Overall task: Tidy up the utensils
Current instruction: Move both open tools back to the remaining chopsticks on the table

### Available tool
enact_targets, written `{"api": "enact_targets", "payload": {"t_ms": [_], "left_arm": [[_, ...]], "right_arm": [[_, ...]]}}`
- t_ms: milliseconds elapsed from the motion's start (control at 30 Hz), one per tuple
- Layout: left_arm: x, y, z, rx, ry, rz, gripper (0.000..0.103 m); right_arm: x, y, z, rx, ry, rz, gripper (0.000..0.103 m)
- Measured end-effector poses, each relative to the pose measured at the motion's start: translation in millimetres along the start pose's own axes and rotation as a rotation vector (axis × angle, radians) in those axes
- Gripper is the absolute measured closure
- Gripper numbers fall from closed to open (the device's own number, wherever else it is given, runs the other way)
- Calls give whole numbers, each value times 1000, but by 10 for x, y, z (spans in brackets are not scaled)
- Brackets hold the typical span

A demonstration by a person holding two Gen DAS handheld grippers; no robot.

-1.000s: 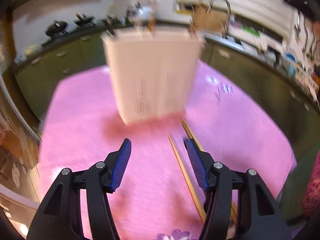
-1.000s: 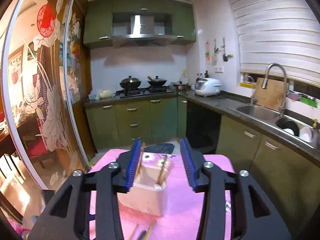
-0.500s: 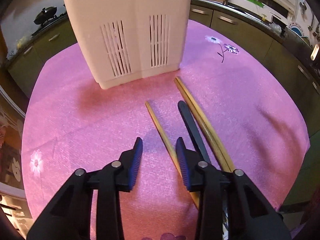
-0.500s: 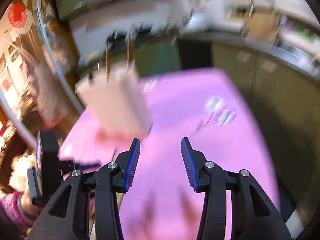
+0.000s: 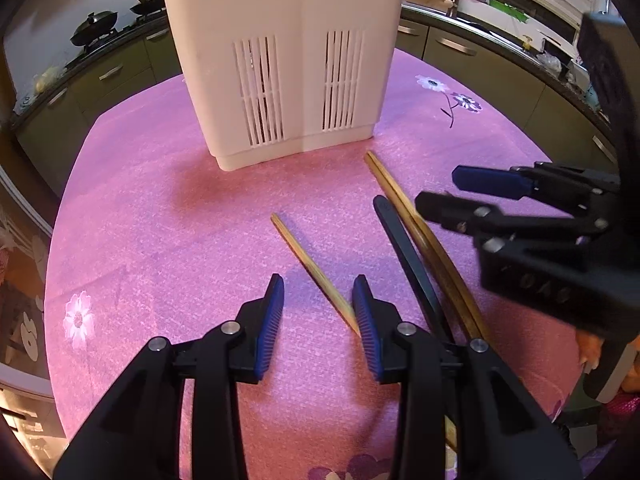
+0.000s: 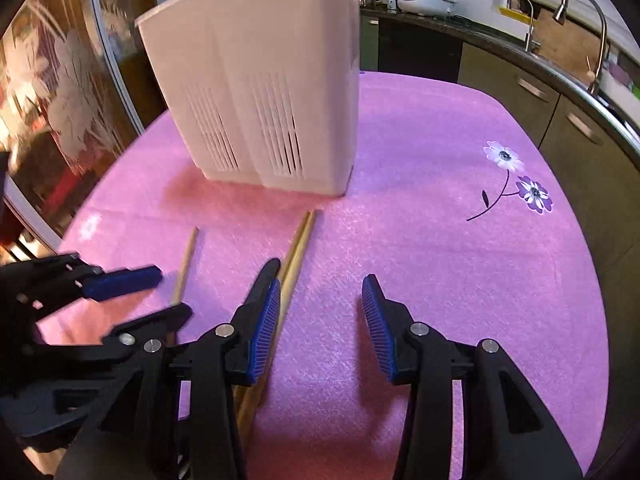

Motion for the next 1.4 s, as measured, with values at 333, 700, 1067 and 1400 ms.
{"api": "enact_targets", "payload": {"t_ms": [333,700,1067,1400], "left_arm": [[-34,-26,-41,18,-24,25,59],[-23,-31,-61,17,-31,31,58],[-23,-23,-39,24,-20,33,58],[-4,-7,8,21,-23,34,57]], "right_arm": [[-5,6,-80,27,6,-1,60],[8,14,34,2,14,-17,60],[-42,11,-91,11,-19,-12,55],[-44,78,-220,79,-42,1,58]]}}
Point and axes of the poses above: each gripper's, at about its wrist camera, not at the fingertips, and y roughly against the way its jaws point, z to its left, x to its underside, the point moved 3 cm from there along -y, roughly the way its jaws point, and after that the axes turned 7 degrees about -z, right-handed, at the moved point
